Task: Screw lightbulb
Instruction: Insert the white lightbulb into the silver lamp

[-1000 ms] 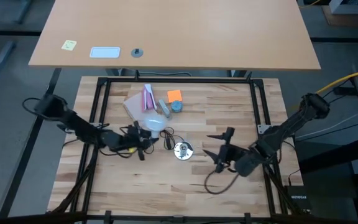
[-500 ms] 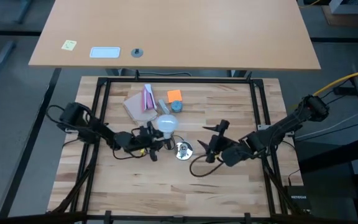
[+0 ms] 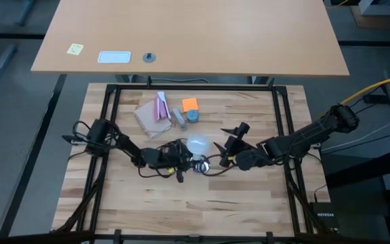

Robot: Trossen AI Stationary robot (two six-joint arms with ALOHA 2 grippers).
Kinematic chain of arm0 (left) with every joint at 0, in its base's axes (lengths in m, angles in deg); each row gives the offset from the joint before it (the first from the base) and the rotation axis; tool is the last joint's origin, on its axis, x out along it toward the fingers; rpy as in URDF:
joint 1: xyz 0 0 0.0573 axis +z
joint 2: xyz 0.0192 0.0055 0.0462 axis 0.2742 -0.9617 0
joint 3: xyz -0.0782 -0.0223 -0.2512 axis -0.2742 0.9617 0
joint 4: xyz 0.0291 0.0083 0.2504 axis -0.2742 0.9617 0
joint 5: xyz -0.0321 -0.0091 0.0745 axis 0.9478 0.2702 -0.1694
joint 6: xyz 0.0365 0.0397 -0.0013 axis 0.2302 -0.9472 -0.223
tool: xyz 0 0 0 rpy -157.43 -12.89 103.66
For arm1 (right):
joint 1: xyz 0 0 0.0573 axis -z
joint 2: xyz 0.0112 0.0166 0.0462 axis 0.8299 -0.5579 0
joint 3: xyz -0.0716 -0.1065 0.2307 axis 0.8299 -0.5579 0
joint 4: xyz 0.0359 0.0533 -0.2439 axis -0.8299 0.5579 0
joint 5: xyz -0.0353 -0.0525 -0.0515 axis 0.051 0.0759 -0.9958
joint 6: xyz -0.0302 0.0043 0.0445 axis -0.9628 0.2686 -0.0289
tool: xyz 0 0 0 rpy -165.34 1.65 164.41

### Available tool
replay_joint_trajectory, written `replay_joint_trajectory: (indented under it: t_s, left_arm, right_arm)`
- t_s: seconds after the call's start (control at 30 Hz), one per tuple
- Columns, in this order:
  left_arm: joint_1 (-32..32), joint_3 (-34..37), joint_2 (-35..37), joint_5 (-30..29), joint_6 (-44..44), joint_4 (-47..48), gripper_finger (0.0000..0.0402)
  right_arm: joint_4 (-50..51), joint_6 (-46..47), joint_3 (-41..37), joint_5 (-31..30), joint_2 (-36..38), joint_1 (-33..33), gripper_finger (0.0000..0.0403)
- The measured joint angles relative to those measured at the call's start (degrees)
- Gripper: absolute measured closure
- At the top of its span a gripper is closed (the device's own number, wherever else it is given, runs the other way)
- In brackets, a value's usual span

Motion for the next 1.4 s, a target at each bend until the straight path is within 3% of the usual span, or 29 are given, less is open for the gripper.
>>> replay_joint_trajectory:
  t_s: [0.5,0.9,1.4]
  left_arm:
    - [0.0,0.0,-0.9,0.1,1.4,6.0,0.0275]
    - [1.0,-5.3,-0.9,0.3,-1.4,17.0,0.0275]
    - [1.1,-5.1,-0.8,-0.2,-3.2,18.1,0.0275]
  right_arm:
    - [-4.3,0.1,0.0,0.4,-7.3,1.9,0.0111]
    - [-4.1,-0.5,0.0,-0.4,-7.4,1.9,0.0111]
    - [-4.1,-2.4,0.0,2.0,-7.4,1.9,0.0111]
